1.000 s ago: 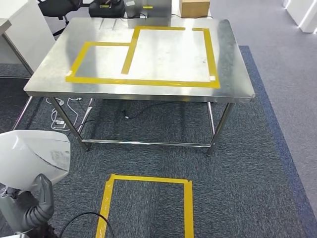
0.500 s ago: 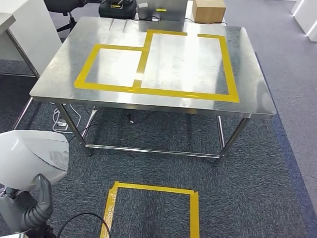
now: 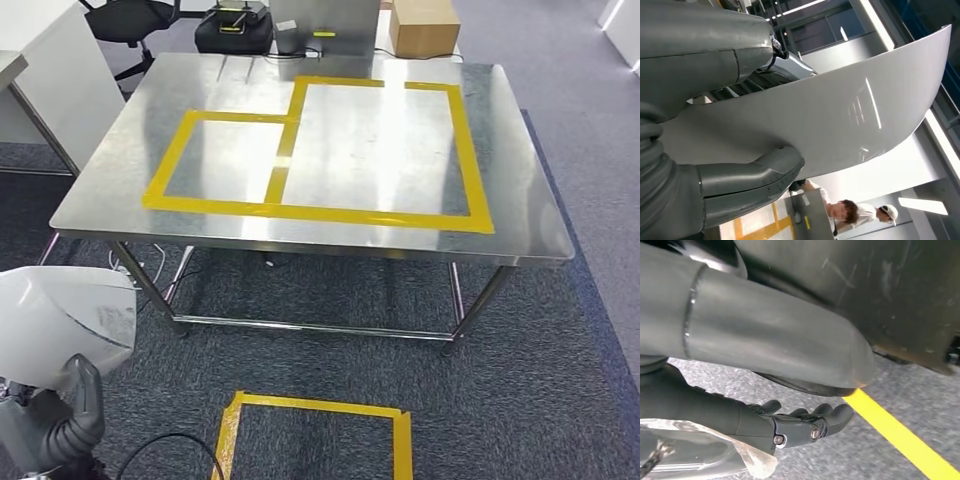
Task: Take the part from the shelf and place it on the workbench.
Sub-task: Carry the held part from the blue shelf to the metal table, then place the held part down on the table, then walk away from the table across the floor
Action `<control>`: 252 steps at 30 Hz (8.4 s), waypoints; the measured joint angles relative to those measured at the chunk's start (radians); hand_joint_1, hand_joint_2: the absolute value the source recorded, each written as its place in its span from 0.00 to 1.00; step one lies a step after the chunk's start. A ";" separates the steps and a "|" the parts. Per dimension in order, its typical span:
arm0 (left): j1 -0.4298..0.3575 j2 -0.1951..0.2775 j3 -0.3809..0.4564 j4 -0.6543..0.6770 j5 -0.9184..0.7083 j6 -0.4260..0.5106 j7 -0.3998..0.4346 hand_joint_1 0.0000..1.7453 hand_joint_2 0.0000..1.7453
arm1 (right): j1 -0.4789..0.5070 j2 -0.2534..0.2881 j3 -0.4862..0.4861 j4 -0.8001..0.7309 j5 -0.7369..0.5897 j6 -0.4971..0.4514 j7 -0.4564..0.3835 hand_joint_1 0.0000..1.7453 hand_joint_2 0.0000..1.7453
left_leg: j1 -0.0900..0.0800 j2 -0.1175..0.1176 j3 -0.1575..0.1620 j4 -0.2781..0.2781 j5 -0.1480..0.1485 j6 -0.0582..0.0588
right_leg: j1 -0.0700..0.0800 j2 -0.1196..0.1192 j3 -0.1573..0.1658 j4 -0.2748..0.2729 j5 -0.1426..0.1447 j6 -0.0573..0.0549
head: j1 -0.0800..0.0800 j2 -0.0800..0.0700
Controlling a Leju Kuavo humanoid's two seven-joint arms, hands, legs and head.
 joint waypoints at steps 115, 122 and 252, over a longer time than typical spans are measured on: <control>-1.000 0.150 -0.168 0.980 -0.947 -0.141 0.457 1.00 1.00 | -0.032 -0.016 0.005 0.000 0.123 0.173 0.048 0.00 0.00 | -0.005 -0.014 0.069 -0.106 0.046 0.031 | 0.006 0.049 -0.111 0.005 0.086 0.019 | 0.015 0.000; -1.011 0.164 -0.162 1.008 -0.945 -0.122 0.462 1.00 1.00 | -0.031 -0.017 0.005 0.000 0.125 0.173 0.041 0.00 0.00 | -0.005 -0.014 0.069 -0.106 0.046 0.031 | 0.006 0.049 -0.112 0.006 0.087 0.019 | 0.015 0.000; -0.285 -0.141 0.950 1.591 -0.655 -0.115 0.445 0.00 0.00 | -0.026 -0.005 -0.131 -0.001 0.113 0.116 0.074 0.00 0.00 | -0.002 0.010 0.162 -0.151 0.010 0.029 | -0.006 -0.035 -0.154 -0.017 0.166 0.040 | 0.018 0.000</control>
